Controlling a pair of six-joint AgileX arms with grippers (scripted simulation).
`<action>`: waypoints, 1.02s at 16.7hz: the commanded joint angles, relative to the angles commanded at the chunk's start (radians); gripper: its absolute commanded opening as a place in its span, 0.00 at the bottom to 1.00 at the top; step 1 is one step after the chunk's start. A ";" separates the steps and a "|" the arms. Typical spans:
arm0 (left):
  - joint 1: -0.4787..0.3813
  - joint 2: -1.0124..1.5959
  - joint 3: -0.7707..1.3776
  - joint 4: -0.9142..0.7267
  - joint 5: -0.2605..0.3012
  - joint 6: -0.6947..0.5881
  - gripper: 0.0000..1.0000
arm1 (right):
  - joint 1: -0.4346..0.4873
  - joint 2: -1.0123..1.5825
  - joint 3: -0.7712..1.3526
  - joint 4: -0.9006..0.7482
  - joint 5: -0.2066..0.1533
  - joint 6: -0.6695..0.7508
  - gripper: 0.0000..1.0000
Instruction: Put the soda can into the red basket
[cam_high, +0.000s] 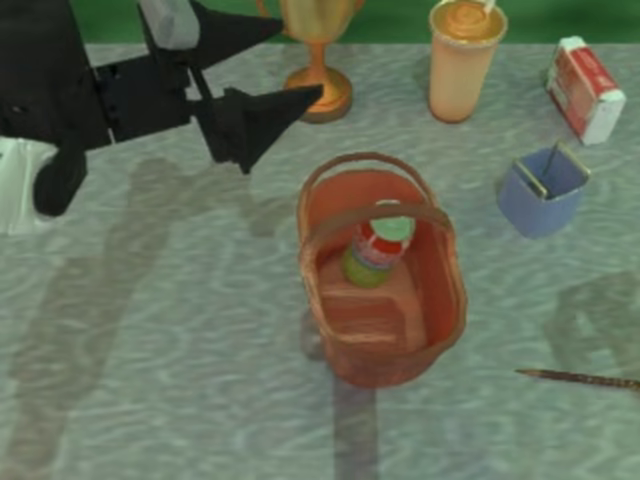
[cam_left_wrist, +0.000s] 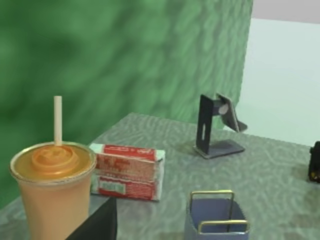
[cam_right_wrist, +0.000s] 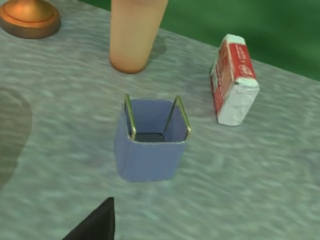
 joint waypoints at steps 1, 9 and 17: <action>0.016 -0.086 -0.042 -0.045 -0.051 -0.011 1.00 | 0.029 0.100 0.097 -0.068 0.000 -0.043 1.00; 0.149 -0.932 -0.471 -0.467 -0.513 -0.051 1.00 | 0.285 1.001 0.969 -0.665 -0.001 -0.418 1.00; 0.237 -1.673 -0.855 -0.792 -0.897 0.003 1.00 | 0.484 1.677 1.647 -1.106 0.002 -0.708 1.00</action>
